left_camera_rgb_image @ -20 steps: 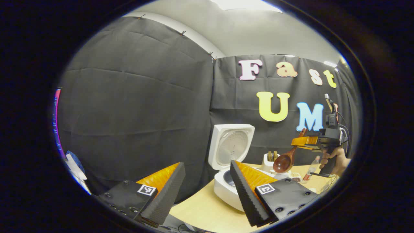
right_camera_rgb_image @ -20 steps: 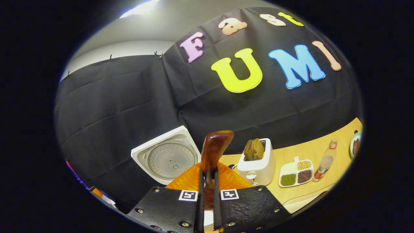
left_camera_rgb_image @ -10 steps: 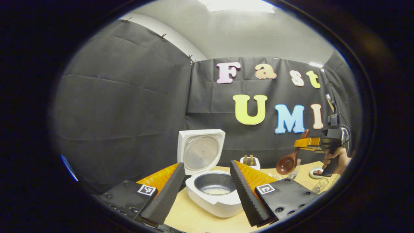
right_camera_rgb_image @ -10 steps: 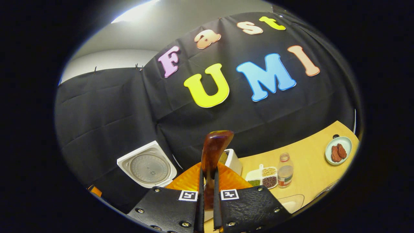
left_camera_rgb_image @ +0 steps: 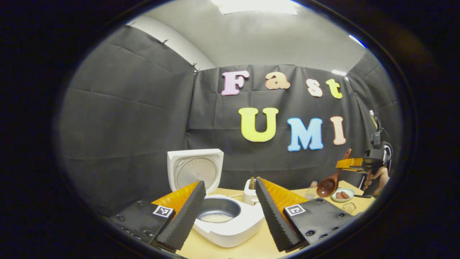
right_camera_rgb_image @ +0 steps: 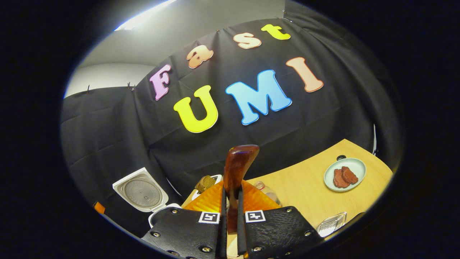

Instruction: Close the left gripper, press the button to open the rice cooker; take a wooden spoon from the chopstick holder with the right hand, scoop a spoonful of rice and pour it into the rice cooker, then put the wooden spoon back into the chopstick holder.

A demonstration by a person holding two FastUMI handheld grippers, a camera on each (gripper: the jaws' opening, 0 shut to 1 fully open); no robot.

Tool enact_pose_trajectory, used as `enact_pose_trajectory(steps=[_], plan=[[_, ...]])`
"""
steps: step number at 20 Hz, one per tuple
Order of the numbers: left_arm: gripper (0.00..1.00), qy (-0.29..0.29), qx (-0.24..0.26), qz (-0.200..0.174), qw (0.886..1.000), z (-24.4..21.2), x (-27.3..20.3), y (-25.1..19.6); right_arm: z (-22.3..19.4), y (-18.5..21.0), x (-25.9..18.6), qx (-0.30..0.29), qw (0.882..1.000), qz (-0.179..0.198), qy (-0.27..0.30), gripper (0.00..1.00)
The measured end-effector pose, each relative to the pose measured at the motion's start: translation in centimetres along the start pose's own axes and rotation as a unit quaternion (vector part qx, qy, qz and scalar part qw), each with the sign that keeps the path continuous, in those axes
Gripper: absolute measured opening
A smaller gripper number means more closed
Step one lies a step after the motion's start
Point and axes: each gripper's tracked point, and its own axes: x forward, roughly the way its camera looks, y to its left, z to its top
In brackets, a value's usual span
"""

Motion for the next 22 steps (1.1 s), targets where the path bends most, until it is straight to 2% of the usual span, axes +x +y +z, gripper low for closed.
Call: enact_pose_trajectory(steps=[5,7,9,13,14,15,22], plan=[[0.97,-0.005,0.006,-0.024,1.000,0.4,1.3,-3.7,0.5,-5.5,-2.0,0.002,0.999,-0.040,-0.005,0.12],[0.99,-0.006,0.009,-0.033,0.999,0.5,1.8,-5.1,0.6,-7.7,-2.8,0.004,0.998,-0.058,-0.005,0.12],[0.97,-0.005,0.012,-0.042,0.999,0.6,2.2,-6.4,0.9,-9.0,-2.9,0.003,0.997,-0.076,-0.005,0.11],[0.99,-0.007,0.015,-0.057,0.998,0.7,2.6,-8.8,-0.1,-13.1,-4.5,-0.015,0.994,-0.112,0.008,0.11],[0.96,-0.006,0.016,-0.061,0.998,0.7,2.6,-9.4,-0.5,-14.0,-4.9,-0.018,0.993,-0.120,0.012,0.16],[0.96,-0.005,0.017,-0.066,0.998,0.7,2.7,-10.0,-0.8,-14.8,-5.3,-0.019,0.992,-0.127,0.016,0.12],[0.99,0.000,0.030,-0.073,0.997,0.4,2.2,-11.6,-4.5,-18.6,-6.9,-0.027,0.985,-0.161,0.053,0.12]])
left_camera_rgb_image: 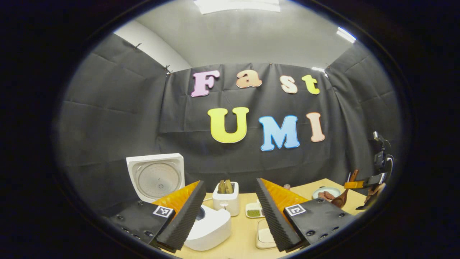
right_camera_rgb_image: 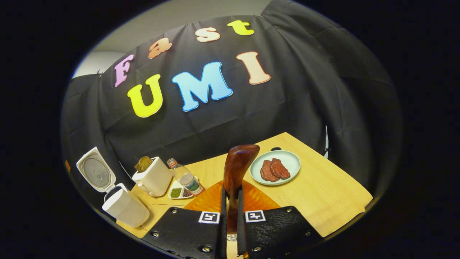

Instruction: Close the left gripper, press the button to open the rice cooker; take a wooden spoon from the chopstick holder with the right hand, scoop a spoonful of rice and pour it into the rice cooker, then put the wooden spoon back into the chopstick holder.

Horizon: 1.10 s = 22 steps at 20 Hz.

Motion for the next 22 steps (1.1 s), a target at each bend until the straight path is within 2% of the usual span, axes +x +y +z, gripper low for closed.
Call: enact_pose_trajectory(steps=[6,10,13,14,15,16,17,18,20,22], plan=[[0.99,0.006,0.001,0.009,1.000,-0.4,-0.1,0.3,-3.8,-0.9,0.6,0.032,0.998,-0.004,0.049,0.12],[0.97,0.009,0.003,0.014,1.000,-0.6,-0.1,0.7,-4.6,-1.8,0.4,0.045,0.997,-0.013,0.055,0.13],[0.97,0.009,-0.004,0.015,1.000,-0.8,0.0,1.0,-4.7,-1.5,0.1,0.063,0.997,-0.001,0.055,0.14],[0.95,0.010,-0.003,0.016,1.000,-0.8,0.1,1.1,-4.4,-1.5,0.0,0.062,0.997,0.001,0.048,0.21],[0.99,0.011,-0.001,0.019,1.000,-0.9,0.3,1.3,-3.9,-1.9,-0.6,0.051,0.998,-0.007,0.037,0.28],[0.99,0.011,0.001,0.021,1.000,-0.8,0.5,1.6,-3.4,-2.5,-0.8,0.031,0.999,-0.019,0.023,0.58],[0.99,0.013,0.001,0.024,1.000,-1.0,0.6,2.0,-2.8,-3.3,-1.3,0.009,0.999,-0.036,0.009,0.71],[0.99,0.013,0.000,0.027,1.000,-0.9,0.9,2.4,-1.7,-3.8,-2.5,-0.009,0.999,-0.048,-0.011,0.95],[0.97,0.014,-0.003,0.037,0.999,-0.8,1.7,3.3,0.8,-4.1,-3.6,-0.043,0.996,-0.065,-0.052,0.98],[0.99,0.014,-0.002,0.051,0.999,-0.7,2.7,4.7,2.4,-3.7,-5.0,-0.074,0.991,-0.074,-0.083,0.98]])
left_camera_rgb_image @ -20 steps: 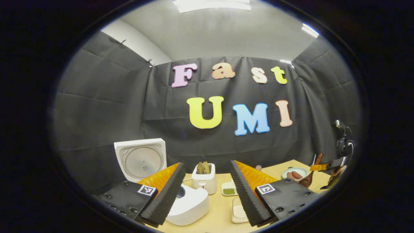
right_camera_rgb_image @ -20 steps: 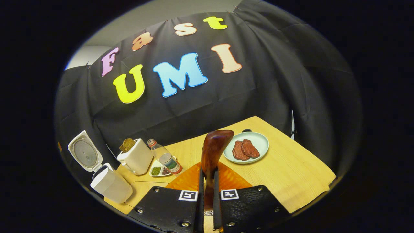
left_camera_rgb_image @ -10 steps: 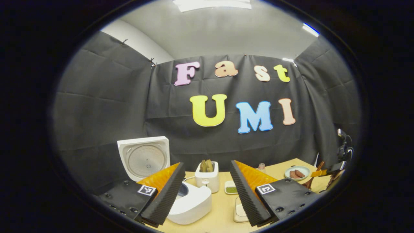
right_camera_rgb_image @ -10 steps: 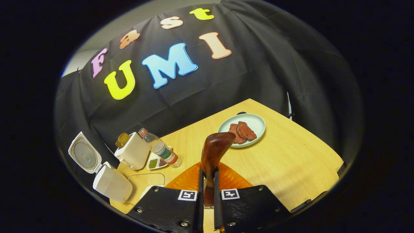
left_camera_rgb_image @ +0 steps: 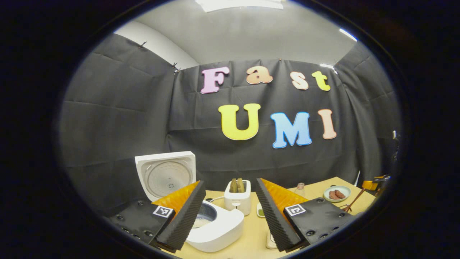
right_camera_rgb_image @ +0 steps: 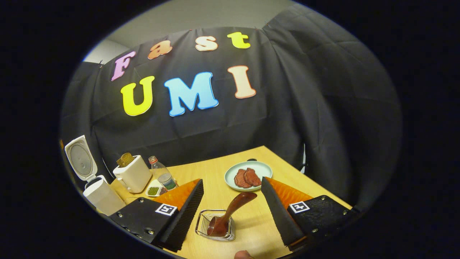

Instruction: Close the left gripper, press the button to open the rice cooker; take a wooden spoon from the chopstick holder with the right hand, scoop a spoonful of rice and pour it into the rice cooker, then put the wooden spoon back into the chopstick holder.

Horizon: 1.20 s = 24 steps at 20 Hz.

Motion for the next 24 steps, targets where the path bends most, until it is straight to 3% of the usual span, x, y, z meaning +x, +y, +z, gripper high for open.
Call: enact_pose_trajectory(steps=[4,13,18,24], plan=[[0.99,-0.002,0.019,0.042,0.999,0.7,2.9,3.5,2.4,0.4,-2.3,-0.042,0.998,-0.008,-0.041,0.98],[0.98,-0.029,0.062,0.126,0.990,4.5,11.8,13.2,2.9,1.3,-6.3,-0.075,0.994,-0.036,-0.068,0.98],[0.95,-0.042,0.060,0.155,0.985,5.7,16.3,17.2,3.1,2.0,-8.0,-0.092,0.990,-0.061,-0.083,0.98],[0.98,-0.011,0.045,0.184,0.982,3.6,21.6,21.4,1.5,2.6,-9.1,-0.100,0.990,-0.075,-0.067,0.97]])
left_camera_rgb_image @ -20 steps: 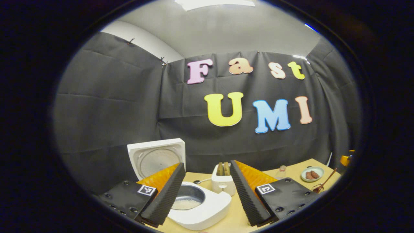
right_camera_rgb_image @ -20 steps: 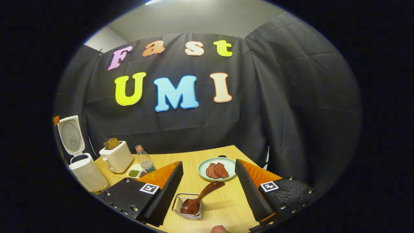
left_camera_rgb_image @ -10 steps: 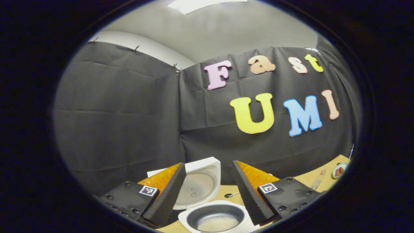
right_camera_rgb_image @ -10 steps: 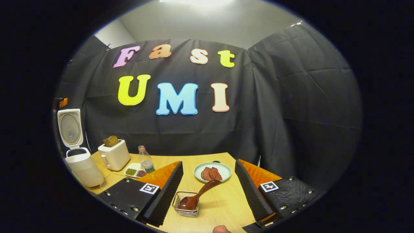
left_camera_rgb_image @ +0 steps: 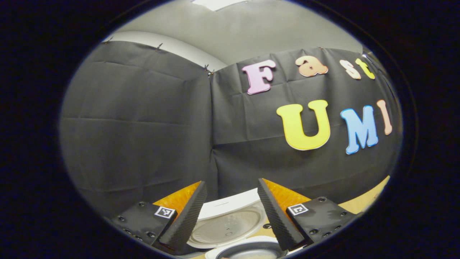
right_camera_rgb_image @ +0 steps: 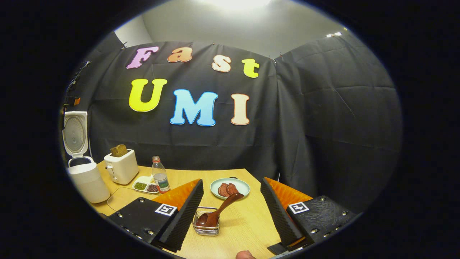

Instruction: Close the left gripper, press the button to open the rice cooker; take a wooden spoon from the chopstick holder with the right hand, scoop a spoonful of rice and pour it into the rice cooker, then put the wooden spoon back into the chopstick holder.

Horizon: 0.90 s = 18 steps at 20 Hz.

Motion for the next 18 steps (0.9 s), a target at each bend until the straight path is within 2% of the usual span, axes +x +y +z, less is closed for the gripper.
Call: enact_pose_trajectory(steps=[4,5,7,10,11,12,13,14,18], plan=[[0.98,0.047,0.003,0.012,0.999,-2.5,3.8,0.5,-0.6,0.2,-0.7,-0.009,1.000,-0.004,0.006,0.97],[0.95,0.056,0.000,0.008,0.998,-3.0,4.4,0.5,-0.7,0.2,-0.8,-0.011,1.000,-0.004,0.007,0.97],[0.98,0.078,-0.007,0.013,0.997,-4.1,5.3,0.7,-0.9,0.2,-0.9,-0.012,1.000,-0.002,0.011,0.97],[0.99,0.093,-0.024,0.017,0.995,-4.6,5.3,0.8,-0.9,0.1,-0.7,-0.012,1.000,0.002,0.012,0.97],[0.94,0.099,-0.024,0.019,0.995,-4.8,5.3,0.8,-0.8,-0.1,-0.5,-0.013,1.000,0.004,0.012,0.97],[0.98,0.102,-0.021,0.019,0.994,-4.9,5.4,0.8,-0.7,-0.2,-0.4,-0.013,1.000,0.006,0.011,0.97],[0.95,0.105,-0.024,0.021,0.994,-4.9,5.2,0.7,-0.7,-0.2,-0.3,-0.013,1.000,0.009,0.011,0.97],[0.98,0.109,-0.027,0.021,0.993,-4.9,5.2,0.6,-0.6,-0.3,-0.1,-0.012,1.000,0.011,0.010,0.97],[0.96,0.125,-0.027,0.017,0.992,-5.1,2.6,-1.0,-0.4,-1.1,1.0,-0.009,1.000,0.026,0.009,0.97]])
